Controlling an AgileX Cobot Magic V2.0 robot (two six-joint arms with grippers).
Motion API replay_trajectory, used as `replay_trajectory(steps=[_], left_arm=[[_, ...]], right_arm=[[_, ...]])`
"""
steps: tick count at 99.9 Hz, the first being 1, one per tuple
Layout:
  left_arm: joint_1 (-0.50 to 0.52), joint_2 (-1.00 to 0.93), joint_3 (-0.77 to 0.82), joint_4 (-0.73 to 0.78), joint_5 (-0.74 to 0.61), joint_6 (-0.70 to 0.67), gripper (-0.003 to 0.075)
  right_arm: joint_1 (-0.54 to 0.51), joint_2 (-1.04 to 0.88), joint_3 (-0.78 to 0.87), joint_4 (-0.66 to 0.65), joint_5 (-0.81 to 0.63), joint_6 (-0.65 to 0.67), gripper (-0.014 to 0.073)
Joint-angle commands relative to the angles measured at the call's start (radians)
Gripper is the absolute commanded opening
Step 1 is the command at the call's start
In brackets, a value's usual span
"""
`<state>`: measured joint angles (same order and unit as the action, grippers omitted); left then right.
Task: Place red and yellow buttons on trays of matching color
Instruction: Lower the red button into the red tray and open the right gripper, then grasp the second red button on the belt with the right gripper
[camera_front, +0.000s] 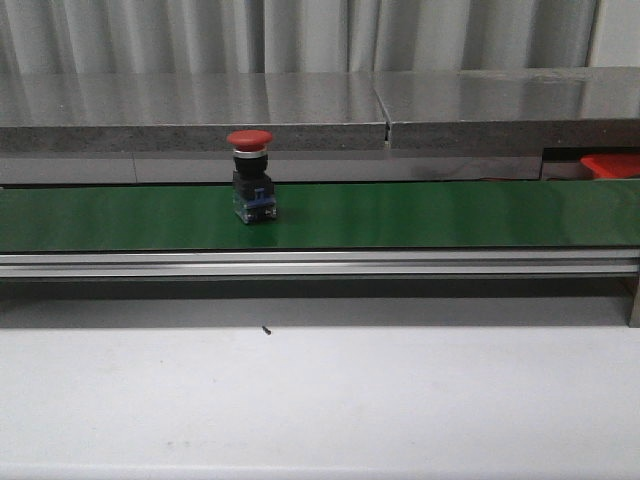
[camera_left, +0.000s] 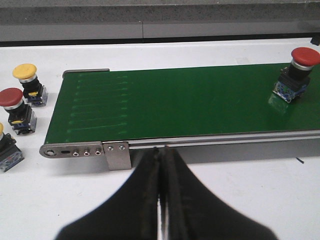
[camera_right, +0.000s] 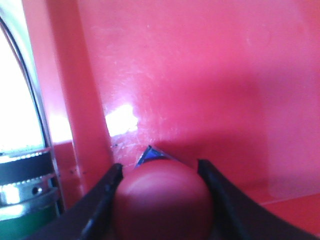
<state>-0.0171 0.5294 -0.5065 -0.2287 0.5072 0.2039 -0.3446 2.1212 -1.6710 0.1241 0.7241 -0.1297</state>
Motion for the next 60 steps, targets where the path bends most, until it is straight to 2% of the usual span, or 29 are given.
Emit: replay_trajectory(steps=[1,10,17,40,60], left_arm=[[-0.007,0.0,-0.026,-0.017,-0.074,-0.002,-0.0019],[-0.007,0.0,-0.026,-0.017,-0.074,-0.002,-0.0019],[-0.007,0.0,-0.026,-0.017,-0.074,-0.002,-0.0019],[-0.007,0.0,-0.026,-0.017,-0.074,-0.002,-0.0019],[-0.007,0.0,-0.026,-0.017,-0.074,-0.002,-0.0019]], right_arm=[[0.0,-0.059,-0.033,-0.019,-0.031,-0.012,0.0431],[0.0,-0.074,-0.033,-0.039,-0.021,-0.012,0.0531],[0.0,-0.096,-0.035,-0.056,-0.019,-0.012,0.0567],[0.0,-0.212,-0.035,-0.066,0.014,-0.012,0.0566],[0.02,-0.332,-0.017,-0.065,0.148,-0.064,0.0566]])
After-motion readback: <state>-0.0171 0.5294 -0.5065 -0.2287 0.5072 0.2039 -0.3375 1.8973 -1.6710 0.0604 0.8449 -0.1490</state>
